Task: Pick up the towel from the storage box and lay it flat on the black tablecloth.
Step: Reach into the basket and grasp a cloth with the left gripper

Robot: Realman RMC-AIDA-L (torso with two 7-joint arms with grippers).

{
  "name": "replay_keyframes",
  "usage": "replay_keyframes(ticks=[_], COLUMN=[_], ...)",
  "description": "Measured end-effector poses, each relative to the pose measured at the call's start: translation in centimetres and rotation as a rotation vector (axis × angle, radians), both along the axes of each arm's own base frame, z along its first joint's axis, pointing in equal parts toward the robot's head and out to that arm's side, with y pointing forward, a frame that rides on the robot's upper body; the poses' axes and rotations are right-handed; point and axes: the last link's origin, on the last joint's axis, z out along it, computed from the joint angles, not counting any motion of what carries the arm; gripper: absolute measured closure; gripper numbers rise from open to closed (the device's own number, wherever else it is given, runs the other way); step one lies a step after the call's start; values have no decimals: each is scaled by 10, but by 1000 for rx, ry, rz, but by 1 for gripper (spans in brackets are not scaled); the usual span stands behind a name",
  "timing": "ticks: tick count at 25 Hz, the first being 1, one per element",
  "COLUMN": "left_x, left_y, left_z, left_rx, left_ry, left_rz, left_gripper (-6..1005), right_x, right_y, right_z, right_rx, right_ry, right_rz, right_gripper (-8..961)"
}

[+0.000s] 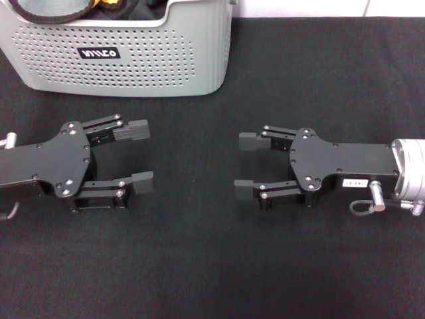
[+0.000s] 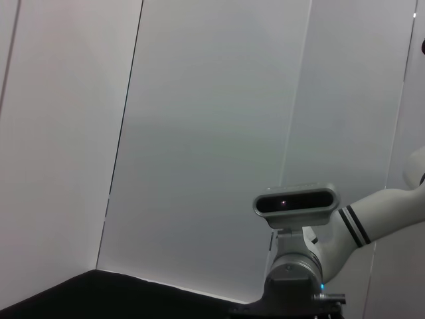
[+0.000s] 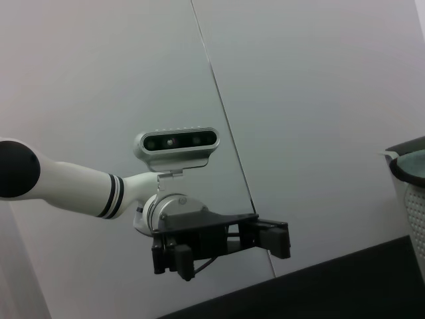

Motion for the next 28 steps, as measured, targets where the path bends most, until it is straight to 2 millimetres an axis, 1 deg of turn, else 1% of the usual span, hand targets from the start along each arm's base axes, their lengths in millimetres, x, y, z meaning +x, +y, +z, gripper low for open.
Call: replay_keyframes(ticks=[15, 18, 19, 21, 25, 26, 27, 28], left_x=[4, 3, 2, 3, 12, 12, 24, 28], left_y=[3, 10, 16, 31, 65, 65, 81, 85], left_z=[-3, -2, 2, 16, 66, 66, 91, 96], left_rx=[-1, 20, 39, 98, 270, 270, 359, 381], left_ry=[-7, -12, -18, -45, -139, -139, -183, -182], left_rz=[1, 50, 84, 163, 281, 281, 311, 311], left_gripper=[193, 201, 203, 208, 218, 220, 223, 225], right_x=[4, 5, 6, 7, 11, 13, 14, 16], right_y=[-4, -3, -3, -1, 0, 0, -1, -1], right_z=[-3, -3, -3, -3, -5, -6, -7, -7], right_rx=[2, 7, 10, 18, 29, 31, 32, 32], right_ry=[1, -4, -6, -13, -32, -34, -37, -38], right_rz=[-10, -17, -21, -28, -48, -52, -57, -62], right_gripper=[68, 68, 69, 69, 69, 69, 69, 69])
